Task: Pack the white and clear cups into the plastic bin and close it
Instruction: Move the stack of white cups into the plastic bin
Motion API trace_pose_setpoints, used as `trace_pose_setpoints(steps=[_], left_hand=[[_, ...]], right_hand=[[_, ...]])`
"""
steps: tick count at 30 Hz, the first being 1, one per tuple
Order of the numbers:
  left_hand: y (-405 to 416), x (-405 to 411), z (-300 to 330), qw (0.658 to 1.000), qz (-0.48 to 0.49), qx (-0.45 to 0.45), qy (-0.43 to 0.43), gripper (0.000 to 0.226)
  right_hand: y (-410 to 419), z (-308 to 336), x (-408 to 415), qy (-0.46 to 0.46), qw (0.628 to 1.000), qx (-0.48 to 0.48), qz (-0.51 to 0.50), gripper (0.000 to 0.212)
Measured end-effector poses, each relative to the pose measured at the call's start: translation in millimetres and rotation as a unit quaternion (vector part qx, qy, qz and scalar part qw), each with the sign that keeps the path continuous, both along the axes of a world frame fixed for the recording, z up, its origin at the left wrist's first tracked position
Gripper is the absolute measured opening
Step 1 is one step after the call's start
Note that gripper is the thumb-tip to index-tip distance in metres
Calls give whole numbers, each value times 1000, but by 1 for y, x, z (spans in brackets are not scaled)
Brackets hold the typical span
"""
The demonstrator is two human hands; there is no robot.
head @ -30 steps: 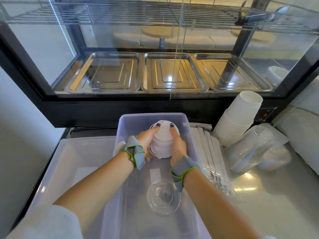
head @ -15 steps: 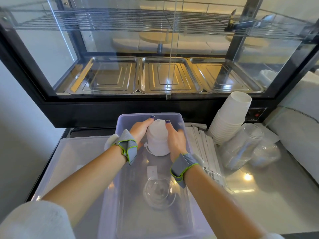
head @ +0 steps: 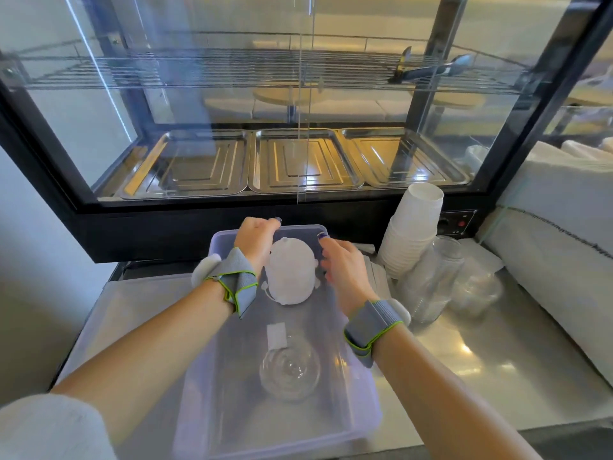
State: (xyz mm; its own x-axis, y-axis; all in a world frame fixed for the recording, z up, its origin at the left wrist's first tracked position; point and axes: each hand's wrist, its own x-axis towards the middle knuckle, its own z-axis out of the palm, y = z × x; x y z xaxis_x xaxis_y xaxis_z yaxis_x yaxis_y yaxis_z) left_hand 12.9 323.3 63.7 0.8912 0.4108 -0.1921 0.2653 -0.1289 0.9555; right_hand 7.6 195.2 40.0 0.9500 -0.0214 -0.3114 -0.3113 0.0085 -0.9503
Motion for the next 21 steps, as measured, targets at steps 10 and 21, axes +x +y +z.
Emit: trace_pose_setpoints(steps=[10, 21], left_hand=[[-107, -17, 12, 979, -180, -93, 38, 20], [-210, -29, -12, 924, -347, -59, 149, 27]], right_hand=[[-121, 10, -36, -1, 995, 23, -94, 17], [-225, -13, -51, 30, 982, -3, -184, 16]])
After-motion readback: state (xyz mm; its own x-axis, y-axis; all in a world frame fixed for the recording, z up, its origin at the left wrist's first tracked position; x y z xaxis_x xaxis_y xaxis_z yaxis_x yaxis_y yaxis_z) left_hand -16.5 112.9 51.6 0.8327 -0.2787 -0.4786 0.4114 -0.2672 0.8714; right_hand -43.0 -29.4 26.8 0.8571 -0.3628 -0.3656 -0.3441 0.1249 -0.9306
